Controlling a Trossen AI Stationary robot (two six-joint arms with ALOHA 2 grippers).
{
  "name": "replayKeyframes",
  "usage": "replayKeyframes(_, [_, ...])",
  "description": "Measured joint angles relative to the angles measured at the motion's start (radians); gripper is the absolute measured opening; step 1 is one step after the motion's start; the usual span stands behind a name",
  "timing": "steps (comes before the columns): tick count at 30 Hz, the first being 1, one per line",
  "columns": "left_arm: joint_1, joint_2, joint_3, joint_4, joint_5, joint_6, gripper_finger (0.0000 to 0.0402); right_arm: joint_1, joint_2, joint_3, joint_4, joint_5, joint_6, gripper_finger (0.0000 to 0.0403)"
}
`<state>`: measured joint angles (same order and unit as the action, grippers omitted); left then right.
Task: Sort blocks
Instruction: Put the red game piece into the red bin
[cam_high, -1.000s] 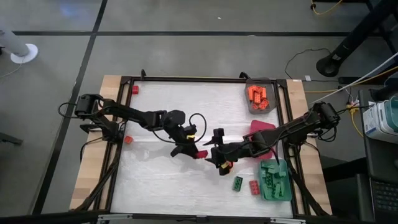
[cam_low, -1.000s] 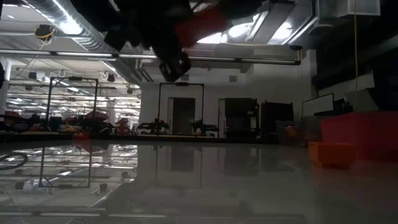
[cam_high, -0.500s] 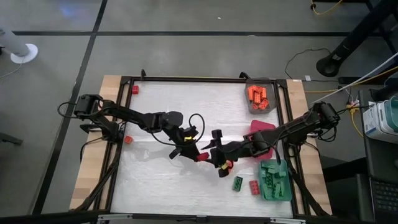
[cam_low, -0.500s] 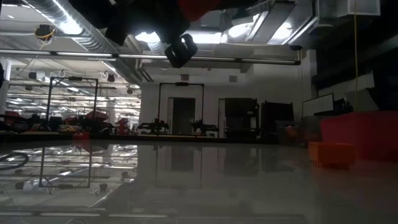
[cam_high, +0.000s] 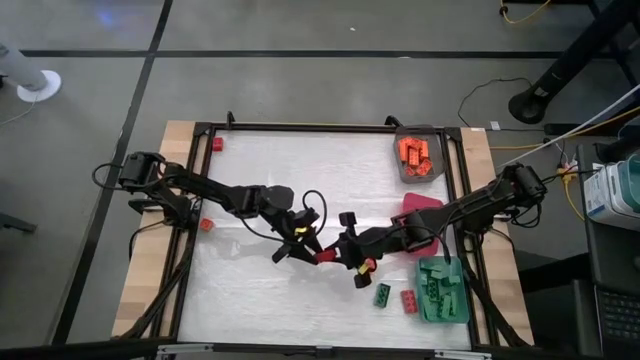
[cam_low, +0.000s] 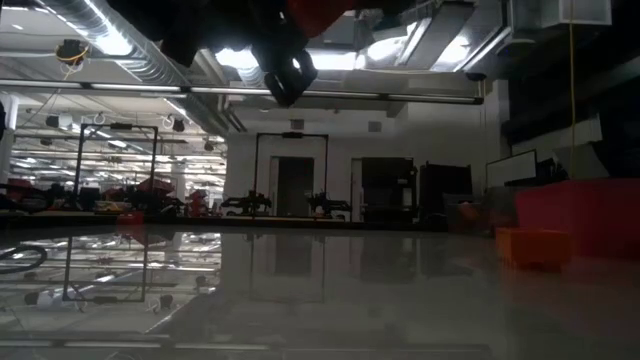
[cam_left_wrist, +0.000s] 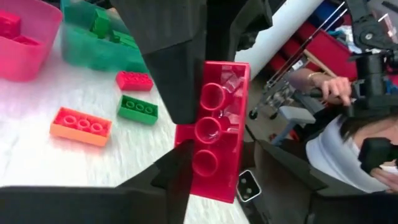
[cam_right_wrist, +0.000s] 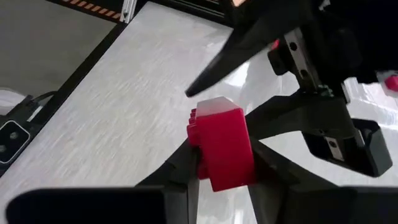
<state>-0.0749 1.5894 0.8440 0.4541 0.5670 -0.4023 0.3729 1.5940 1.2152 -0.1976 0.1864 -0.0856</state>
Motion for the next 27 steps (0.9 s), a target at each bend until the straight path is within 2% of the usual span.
replayKeyframes(4, [0.007, 0.000, 0.000, -0.008, -0.011, 0.025, 0.0187, 0.000, 0.000, 0.000, -0.038, 0.000, 0.044, 0.0112])
replayKeyframes(9, [0.055, 0.000, 0.000, -0.031, -0.013, 0.002, 0.0200, 0.000, -0.002, 0.002, -0.154, -0.015, 0.140, 0.0103])
replayKeyframes(17, [0.174, 0.000, 0.000, -0.256, -0.005, -0.009, 0.0199, 0.001, -0.002, 0.002, -0.338, -0.111, 0.305, 0.0112])
replayKeyframes(27, [0.342, 0.000, 0.000, -0.475, -0.003, 0.048, 0.0198, 0.001, -0.020, 0.002, -0.826, -0.108, 0.520, 0.0110])
